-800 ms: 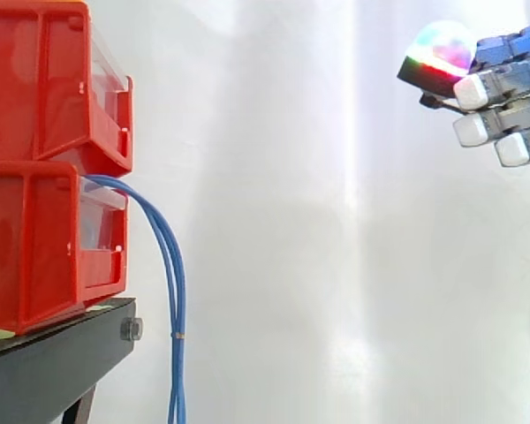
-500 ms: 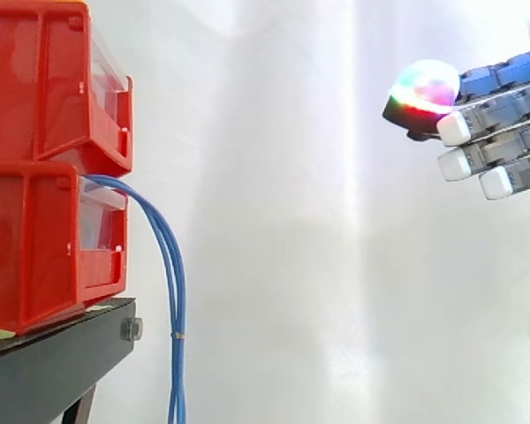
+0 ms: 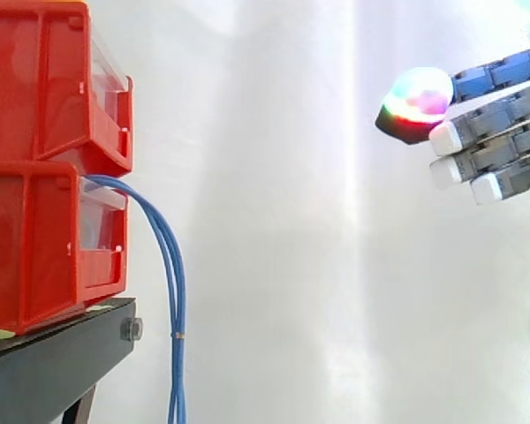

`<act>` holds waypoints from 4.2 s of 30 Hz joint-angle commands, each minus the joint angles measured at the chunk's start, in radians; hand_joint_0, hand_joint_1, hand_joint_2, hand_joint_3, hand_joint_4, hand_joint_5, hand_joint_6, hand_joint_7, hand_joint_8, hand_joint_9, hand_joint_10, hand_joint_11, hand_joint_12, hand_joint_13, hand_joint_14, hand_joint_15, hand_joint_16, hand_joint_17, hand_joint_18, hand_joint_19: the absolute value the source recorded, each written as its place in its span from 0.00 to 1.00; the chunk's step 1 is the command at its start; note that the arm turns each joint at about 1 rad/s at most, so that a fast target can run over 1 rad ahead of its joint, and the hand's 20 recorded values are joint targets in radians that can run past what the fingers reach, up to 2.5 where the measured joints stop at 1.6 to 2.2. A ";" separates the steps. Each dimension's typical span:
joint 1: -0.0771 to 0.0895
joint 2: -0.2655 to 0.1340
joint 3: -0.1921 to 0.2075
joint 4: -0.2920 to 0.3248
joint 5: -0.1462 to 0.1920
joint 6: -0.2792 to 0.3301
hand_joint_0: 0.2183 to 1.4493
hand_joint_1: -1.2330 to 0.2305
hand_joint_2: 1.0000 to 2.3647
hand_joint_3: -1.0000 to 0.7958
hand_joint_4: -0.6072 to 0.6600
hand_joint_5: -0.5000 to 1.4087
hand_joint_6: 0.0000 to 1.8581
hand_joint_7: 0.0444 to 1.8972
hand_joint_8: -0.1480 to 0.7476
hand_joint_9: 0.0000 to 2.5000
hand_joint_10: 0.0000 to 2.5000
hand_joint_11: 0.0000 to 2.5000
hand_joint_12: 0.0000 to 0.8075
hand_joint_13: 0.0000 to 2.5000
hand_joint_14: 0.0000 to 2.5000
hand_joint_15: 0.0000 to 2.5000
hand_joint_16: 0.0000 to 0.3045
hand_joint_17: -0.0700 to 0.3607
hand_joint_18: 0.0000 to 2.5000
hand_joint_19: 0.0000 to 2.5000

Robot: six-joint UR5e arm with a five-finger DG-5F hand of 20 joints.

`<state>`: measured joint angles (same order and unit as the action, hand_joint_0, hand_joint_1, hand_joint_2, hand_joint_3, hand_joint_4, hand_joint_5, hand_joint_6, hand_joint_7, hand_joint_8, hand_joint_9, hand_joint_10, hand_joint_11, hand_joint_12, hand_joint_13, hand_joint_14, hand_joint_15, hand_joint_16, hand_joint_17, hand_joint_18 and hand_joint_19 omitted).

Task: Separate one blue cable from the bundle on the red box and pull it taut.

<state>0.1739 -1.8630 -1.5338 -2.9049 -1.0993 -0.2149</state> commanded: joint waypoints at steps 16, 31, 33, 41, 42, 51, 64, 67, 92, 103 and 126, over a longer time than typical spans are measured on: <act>0.003 -0.087 0.000 0.078 0.032 0.061 0.27 0.41 0.00 0.28 0.63 0.16 0.27 0.37 0.48 0.29 0.00 0.10 0.39 0.23 0.00 0.10 0.13 0.37 0.22 0.13; -0.001 -0.090 0.000 0.158 0.067 -0.041 0.27 0.41 0.00 0.28 0.65 0.16 0.27 0.37 0.48 0.30 0.00 0.10 0.39 0.24 0.00 0.10 0.13 0.37 0.22 0.13; 0.001 -0.090 -0.002 0.161 0.067 -0.041 0.28 0.41 0.00 0.28 0.65 0.16 0.27 0.37 0.48 0.30 0.00 0.10 0.39 0.24 0.00 0.09 0.13 0.37 0.22 0.13; 0.001 -0.127 0.000 0.202 0.064 -0.026 0.28 0.41 0.00 0.28 0.65 0.17 0.27 0.37 0.48 0.30 0.00 0.10 0.39 0.24 0.00 0.10 0.13 0.37 0.22 0.13; 0.001 -0.128 0.000 0.204 0.067 -0.026 0.28 0.41 0.00 0.28 0.66 0.17 0.27 0.37 0.48 0.30 0.00 0.10 0.39 0.24 0.00 0.10 0.13 0.37 0.22 0.13; -0.013 -0.171 0.000 0.205 0.067 -0.001 0.28 0.41 0.00 0.28 0.67 0.17 0.27 0.37 0.48 0.31 0.00 0.10 0.38 0.24 0.00 0.10 0.13 0.37 0.22 0.13; -0.001 -0.219 0.000 0.288 0.122 -0.051 0.28 0.41 0.00 0.28 0.67 0.17 0.27 0.37 0.48 0.31 0.00 0.10 0.39 0.24 0.00 0.10 0.13 0.37 0.22 0.13; 0.001 -0.239 0.000 0.329 0.128 -0.037 0.28 0.41 0.00 0.28 0.67 0.17 0.27 0.37 0.48 0.31 0.00 0.10 0.39 0.24 0.00 0.10 0.13 0.36 0.22 0.13; 0.010 -0.239 0.000 0.328 0.190 -0.090 0.28 0.41 0.00 0.28 0.68 0.18 0.27 0.37 0.48 0.32 0.00 0.10 0.38 0.24 0.00 0.10 0.13 0.36 0.22 0.13; 0.019 -0.282 0.001 0.395 0.199 -0.112 0.28 0.42 0.00 0.28 0.68 0.18 0.27 0.37 0.48 0.32 0.00 0.10 0.38 0.24 0.00 0.10 0.13 0.36 0.22 0.13; 0.027 -0.378 0.032 0.524 0.202 -0.118 0.28 0.42 0.00 0.28 0.68 0.18 0.27 0.37 0.48 0.32 0.00 0.11 0.38 0.24 0.00 0.10 0.13 0.36 0.22 0.13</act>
<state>0.2019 -2.2407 -1.5027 -2.3838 -0.8974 -0.3304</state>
